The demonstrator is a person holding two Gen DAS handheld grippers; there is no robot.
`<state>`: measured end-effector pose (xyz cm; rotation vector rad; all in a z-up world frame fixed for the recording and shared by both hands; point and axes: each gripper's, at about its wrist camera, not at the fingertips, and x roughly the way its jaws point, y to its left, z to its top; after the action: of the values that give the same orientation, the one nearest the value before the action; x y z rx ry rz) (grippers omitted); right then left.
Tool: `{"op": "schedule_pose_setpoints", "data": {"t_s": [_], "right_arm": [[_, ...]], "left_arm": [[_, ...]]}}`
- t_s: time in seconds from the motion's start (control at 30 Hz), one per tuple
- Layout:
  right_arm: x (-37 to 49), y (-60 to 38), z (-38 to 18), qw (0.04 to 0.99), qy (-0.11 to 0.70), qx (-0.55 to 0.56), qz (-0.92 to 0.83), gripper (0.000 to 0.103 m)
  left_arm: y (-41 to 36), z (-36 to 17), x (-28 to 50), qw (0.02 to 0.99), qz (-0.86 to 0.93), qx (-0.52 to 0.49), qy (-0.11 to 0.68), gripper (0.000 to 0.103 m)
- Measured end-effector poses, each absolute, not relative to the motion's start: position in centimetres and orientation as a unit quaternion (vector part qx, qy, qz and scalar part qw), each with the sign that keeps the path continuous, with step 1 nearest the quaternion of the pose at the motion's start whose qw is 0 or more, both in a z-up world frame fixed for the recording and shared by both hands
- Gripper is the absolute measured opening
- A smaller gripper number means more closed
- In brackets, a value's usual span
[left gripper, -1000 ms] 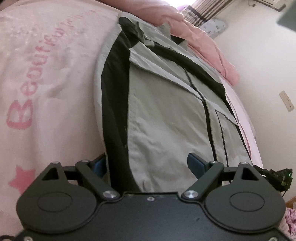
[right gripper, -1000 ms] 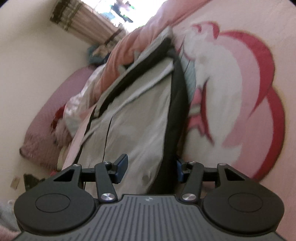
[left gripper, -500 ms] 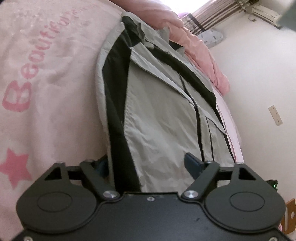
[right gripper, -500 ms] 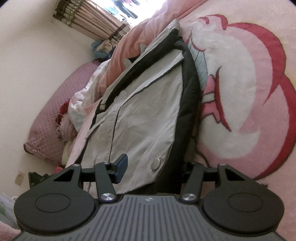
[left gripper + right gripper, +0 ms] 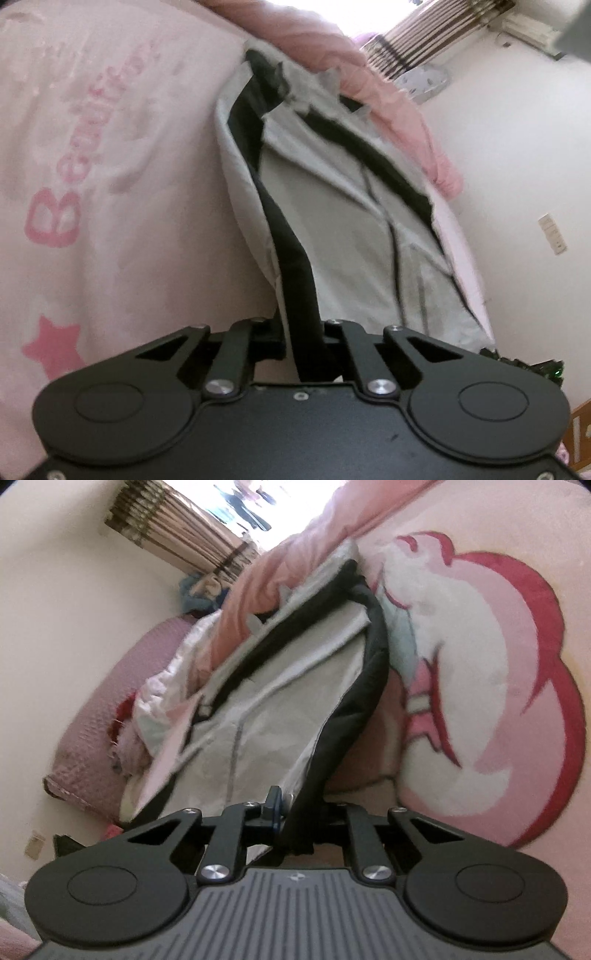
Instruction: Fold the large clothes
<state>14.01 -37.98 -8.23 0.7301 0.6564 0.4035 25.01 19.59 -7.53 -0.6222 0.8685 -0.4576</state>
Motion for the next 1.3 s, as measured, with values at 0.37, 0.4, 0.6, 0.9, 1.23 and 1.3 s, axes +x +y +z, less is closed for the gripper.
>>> {"op": "schedule_pose_setpoints", "data": {"t_s": [0.37,0.4,0.6,0.9,1.23,1.3], "right_arm": [[20.5,-38.6,-4.3,0.855,0.255,0.403,0.203,0.015],[22.1,-38.6,-3.6,0.856,0.253,0.403,0.203,0.015],[33.1,-39.0,0.6,0.869,0.230,0.384,0.210,0.015],[52.5,-40.1,-0.7,0.849,0.284,0.430,0.118,0.054],[50.6,-38.9,-1.1,0.924,0.266,0.268,0.056,0.080],[50.9,-37.9,-1.5,0.937,0.271,0.218,0.041,0.079]], "left_arm": [[18.8,-1.8,31.4,0.853,-0.248,-0.297,0.350,0.006],[18.8,-1.3,32.6,0.854,-0.250,-0.295,0.347,0.006],[17.7,3.0,43.4,0.874,-0.253,-0.259,0.324,0.006],[17.0,2.7,63.4,0.904,-0.153,-0.214,0.338,0.079],[18.6,-3.3,62.9,0.908,-0.125,-0.192,0.350,0.080],[18.0,-3.7,63.1,0.910,-0.132,-0.190,0.344,0.080]]}}
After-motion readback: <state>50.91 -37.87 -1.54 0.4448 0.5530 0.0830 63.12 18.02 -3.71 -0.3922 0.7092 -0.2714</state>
